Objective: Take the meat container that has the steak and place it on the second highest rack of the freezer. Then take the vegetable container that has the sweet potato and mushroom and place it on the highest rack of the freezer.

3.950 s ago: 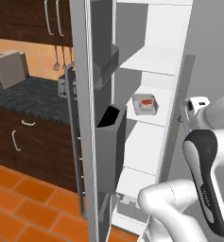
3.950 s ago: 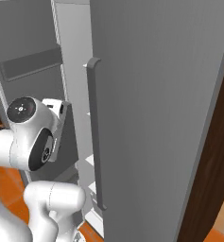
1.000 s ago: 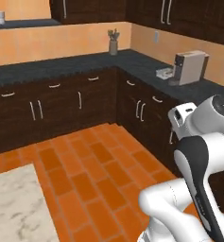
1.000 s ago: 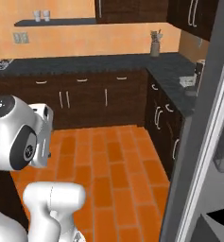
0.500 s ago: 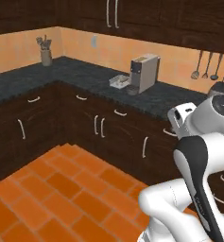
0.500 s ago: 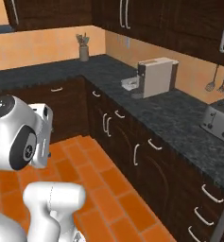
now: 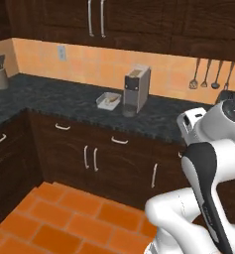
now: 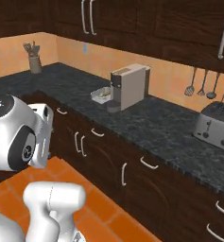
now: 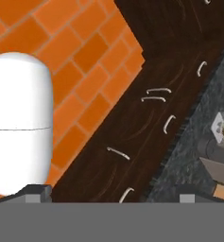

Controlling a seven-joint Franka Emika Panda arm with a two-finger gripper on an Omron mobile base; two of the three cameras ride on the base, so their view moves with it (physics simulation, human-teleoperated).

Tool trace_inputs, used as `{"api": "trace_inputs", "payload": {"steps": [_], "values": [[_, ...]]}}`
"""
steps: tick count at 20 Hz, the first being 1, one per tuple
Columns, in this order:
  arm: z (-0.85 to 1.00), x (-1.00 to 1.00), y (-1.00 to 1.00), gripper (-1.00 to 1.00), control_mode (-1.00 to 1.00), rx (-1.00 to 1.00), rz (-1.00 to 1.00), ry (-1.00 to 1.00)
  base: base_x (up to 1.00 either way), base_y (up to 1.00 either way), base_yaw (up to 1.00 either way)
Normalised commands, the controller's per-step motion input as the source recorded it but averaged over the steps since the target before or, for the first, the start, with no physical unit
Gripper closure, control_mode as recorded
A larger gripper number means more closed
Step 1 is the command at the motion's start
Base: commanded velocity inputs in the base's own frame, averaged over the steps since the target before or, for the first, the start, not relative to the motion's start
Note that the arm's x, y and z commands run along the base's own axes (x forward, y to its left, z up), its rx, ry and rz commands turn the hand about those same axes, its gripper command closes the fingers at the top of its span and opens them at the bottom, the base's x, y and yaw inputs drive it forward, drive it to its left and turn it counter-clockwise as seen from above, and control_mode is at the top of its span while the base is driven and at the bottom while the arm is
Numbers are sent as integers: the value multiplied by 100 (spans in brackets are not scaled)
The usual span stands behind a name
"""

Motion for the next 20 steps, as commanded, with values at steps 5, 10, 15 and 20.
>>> {"api": "trace_inputs", "payload": {"steps": [5, 10, 15, 20], "values": [[0, 0, 0, -100, 100, 0, 0, 0, 100, 54, -26], [0, 0, 0, -100, 100, 0, 0, 0, 91, 70, -51], [0, 0, 0, -100, 100, 0, 0, 0, 67, 77, -61], [0, 0, 0, -100, 100, 0, 0, 0, 67, 72, -47]]}}
